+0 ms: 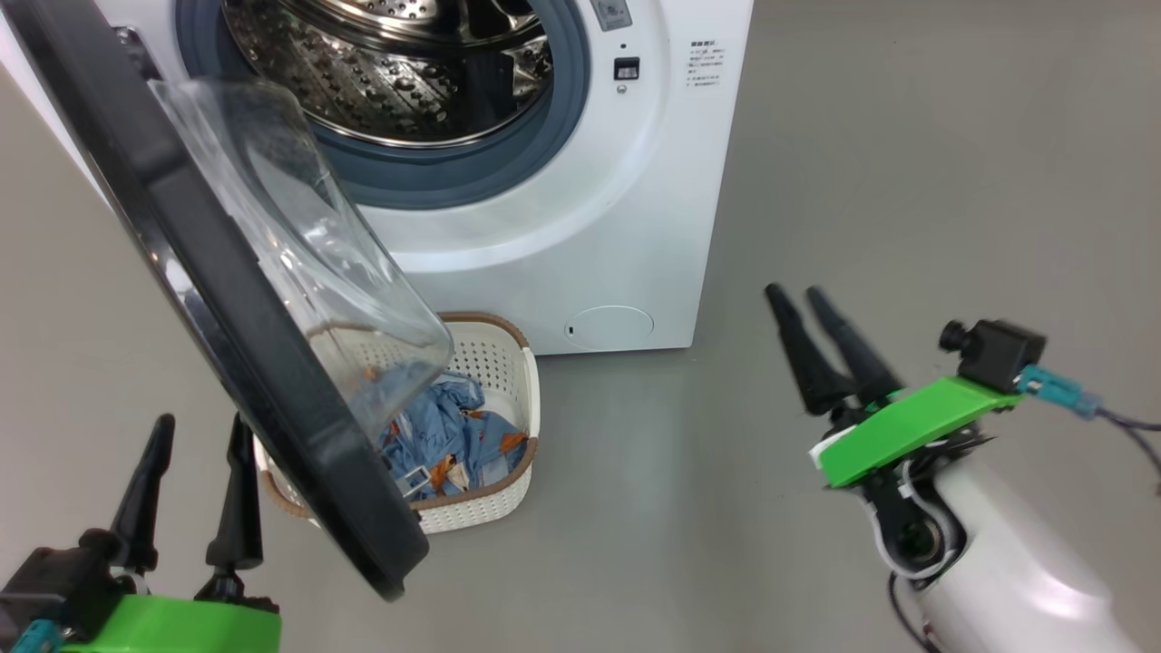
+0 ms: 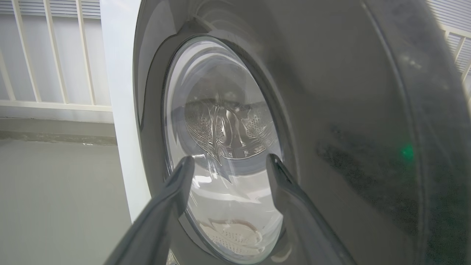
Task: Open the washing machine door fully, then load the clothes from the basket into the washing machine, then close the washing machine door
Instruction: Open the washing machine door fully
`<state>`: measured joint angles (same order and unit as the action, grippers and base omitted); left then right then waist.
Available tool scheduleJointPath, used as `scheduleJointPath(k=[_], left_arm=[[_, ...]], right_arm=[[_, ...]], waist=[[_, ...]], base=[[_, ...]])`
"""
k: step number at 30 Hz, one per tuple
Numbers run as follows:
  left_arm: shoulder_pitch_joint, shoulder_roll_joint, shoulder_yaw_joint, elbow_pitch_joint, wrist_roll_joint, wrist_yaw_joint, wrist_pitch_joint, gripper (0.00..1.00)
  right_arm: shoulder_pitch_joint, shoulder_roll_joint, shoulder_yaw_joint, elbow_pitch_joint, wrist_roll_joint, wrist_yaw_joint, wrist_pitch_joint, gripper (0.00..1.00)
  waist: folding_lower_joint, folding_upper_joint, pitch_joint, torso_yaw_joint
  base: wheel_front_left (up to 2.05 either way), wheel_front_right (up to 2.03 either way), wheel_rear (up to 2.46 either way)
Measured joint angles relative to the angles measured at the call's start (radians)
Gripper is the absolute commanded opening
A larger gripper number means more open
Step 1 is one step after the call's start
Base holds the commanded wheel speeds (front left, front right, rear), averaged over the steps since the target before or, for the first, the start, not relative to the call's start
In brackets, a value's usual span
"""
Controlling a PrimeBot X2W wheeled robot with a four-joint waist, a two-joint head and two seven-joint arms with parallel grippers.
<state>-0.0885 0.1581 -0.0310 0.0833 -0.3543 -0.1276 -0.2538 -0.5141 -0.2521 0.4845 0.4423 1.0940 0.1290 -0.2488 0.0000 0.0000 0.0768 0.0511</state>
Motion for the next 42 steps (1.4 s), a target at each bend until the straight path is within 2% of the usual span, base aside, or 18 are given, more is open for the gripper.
scheduleJointPath(k=[5, 8, 11, 16, 23, 32, 42], left_arm=[[0.008, -0.002, 0.013, -0.006, 0.002, 0.000, 0.000, 1.00], [0.009, -0.002, 0.021, -0.008, 0.003, 0.000, 0.000, 1.00], [0.021, -0.002, 0.026, -0.011, 0.010, 0.000, 0.000, 1.00], [0.028, -0.002, 0.031, -0.013, 0.010, 0.000, 0.000, 1.00], [0.045, -0.002, 0.038, -0.014, 0.018, 0.000, 0.000, 1.00], [0.064, -0.003, 0.037, -0.011, 0.033, 0.000, 0.000, 1.00], [0.093, -0.010, 0.038, -0.010, 0.054, 0.000, 0.000, 1.00]], right_arm=[[0.019, 0.039, -0.189, -0.030, -0.290, 0.000, -0.001, 1.00], [0.087, 0.078, -0.264, -0.072, -0.461, 0.000, -0.001, 1.00], [0.163, 0.115, -0.309, -0.103, -0.588, 0.000, -0.001, 1.00], [0.248, 0.142, -0.378, -0.157, -0.729, 0.000, -0.001, 1.00], [0.351, 0.176, -0.445, -0.209, -0.843, 0.000, -0.001, 1.00], [0.410, 0.193, -0.498, -0.248, -0.927, 0.000, -0.001, 1.00], [0.434, 0.200, -0.499, -0.256, -0.944, 0.000, -0.001, 1.00]], waist=[[0.0000, 0.0000, -0.001, -0.009], [0.0001, 0.0000, -0.003, -0.013], [0.0000, 0.0000, -0.007, -0.016], [0.0000, 0.0000, -0.014, -0.021], [0.0000, 0.0000, -0.022, -0.028], [0.0000, 0.0000, -0.030, -0.029], [0.0001, 0.0000, -0.037, -0.025]], base=[[0.00, 0.00, 0.00], [0.00, 0.00, 0.00], [0.00, 0.00, 0.00], [0.00, 0.00, 0.00], [0.00, 0.00, 0.00], [0.00, 0.00, 0.00], [0.00, 0.00, 0.00]])
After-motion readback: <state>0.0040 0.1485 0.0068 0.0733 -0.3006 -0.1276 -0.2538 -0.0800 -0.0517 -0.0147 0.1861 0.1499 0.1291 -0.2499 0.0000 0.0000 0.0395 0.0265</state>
